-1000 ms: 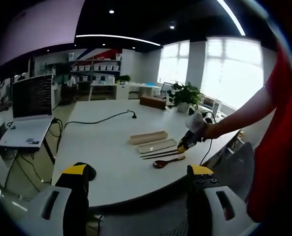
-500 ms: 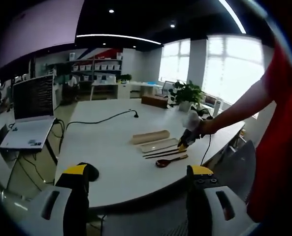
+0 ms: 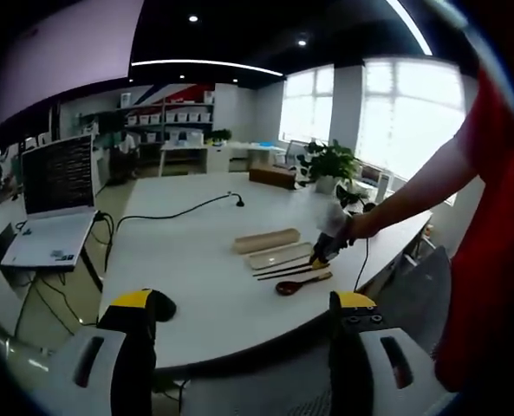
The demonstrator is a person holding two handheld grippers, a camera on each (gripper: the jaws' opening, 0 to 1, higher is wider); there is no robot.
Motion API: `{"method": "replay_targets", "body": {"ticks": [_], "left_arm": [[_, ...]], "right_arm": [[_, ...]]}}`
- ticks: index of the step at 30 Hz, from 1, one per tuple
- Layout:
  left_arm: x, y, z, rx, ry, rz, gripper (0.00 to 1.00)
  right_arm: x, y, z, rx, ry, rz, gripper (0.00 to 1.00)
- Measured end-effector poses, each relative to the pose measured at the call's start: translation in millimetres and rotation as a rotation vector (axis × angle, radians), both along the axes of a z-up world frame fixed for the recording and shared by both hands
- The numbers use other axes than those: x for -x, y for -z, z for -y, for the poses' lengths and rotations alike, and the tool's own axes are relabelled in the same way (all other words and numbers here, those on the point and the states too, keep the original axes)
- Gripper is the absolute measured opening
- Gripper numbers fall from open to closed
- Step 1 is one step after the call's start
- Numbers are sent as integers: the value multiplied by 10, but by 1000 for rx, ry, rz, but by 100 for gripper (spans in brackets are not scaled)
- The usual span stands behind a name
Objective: Arrange the utensils inside the cutlery case until each visible utensil rests in its matching compartment.
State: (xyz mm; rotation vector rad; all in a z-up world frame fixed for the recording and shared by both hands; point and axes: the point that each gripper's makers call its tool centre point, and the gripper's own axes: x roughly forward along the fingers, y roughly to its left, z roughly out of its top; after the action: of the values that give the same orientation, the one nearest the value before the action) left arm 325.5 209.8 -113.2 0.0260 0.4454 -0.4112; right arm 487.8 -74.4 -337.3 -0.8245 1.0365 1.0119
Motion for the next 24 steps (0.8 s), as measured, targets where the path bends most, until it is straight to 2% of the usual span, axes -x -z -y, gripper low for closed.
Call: {"method": "replay_targets", "body": {"ticks": [9, 13, 16, 19, 24], "left_arm": [[-5, 42, -24, -14, -16, -11, 84], [-18, 66, -65, -17, -29, -18, 84], [-44, 56, -85, -14, -39, -18, 84], [-61, 51, -74, -19, -37, -18, 84], [-66, 53, -31, -20, -30, -17, 84]], "right_arm": [[-64, 145, -2, 31, -40, -21, 6], [-67, 244, 7, 75, -86, -40, 7], [-73, 233, -39, 55, -74, -69, 3], [-106, 244, -29, 57, -65, -83, 2], [-39, 215, -47, 55, -64, -94, 1]]}}
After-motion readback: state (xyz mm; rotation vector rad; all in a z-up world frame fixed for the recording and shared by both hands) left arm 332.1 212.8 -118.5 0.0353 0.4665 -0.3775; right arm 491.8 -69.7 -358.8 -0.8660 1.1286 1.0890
